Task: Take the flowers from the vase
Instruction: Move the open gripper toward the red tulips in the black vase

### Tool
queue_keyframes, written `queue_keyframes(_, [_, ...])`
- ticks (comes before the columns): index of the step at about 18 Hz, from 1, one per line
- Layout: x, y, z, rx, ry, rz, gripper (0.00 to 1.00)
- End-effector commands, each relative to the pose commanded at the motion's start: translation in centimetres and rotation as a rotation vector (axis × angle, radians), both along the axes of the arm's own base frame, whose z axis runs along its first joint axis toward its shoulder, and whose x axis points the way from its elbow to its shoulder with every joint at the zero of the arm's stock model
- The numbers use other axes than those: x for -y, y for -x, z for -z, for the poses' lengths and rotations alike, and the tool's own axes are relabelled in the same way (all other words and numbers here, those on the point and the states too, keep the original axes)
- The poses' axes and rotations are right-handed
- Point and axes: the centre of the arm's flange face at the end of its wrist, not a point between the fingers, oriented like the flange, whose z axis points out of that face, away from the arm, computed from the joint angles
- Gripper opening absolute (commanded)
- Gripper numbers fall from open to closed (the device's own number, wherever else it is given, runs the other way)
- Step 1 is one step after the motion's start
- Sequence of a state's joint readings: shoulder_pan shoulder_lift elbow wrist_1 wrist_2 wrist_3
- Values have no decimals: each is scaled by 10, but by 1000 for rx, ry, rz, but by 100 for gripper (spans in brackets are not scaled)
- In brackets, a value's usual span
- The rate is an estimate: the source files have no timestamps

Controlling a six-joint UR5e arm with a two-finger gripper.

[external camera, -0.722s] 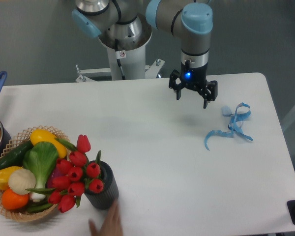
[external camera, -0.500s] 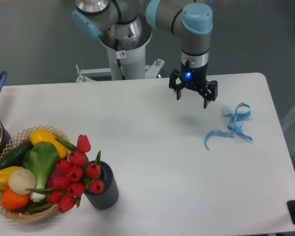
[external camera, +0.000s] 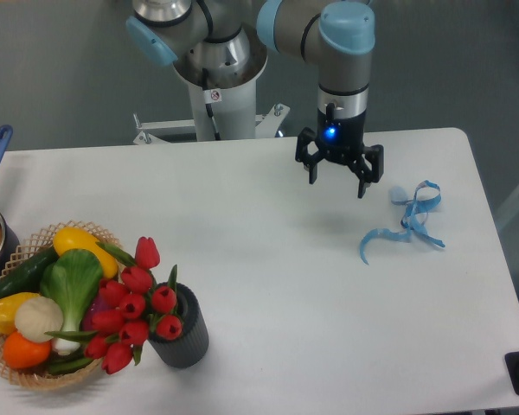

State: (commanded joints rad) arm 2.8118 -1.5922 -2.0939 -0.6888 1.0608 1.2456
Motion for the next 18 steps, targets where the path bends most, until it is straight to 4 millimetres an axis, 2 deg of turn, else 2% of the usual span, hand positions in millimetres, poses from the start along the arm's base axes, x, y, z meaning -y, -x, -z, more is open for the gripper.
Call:
queue_keyframes(4, [-28, 0, 6, 131, -208, 73, 100])
queue_keyframes(6, [-58, 0, 2, 175, -269, 121, 100])
queue_keyframes(9, [-106, 3, 2, 244, -272, 129, 100])
queue_keyframes(12, [-146, -7, 5, 270, -282, 196, 100])
queue_keyframes(14, [-158, -14, 10, 304, -320, 237, 100])
queue_keyframes(18, [-173, -32, 5, 331, -391, 319, 100])
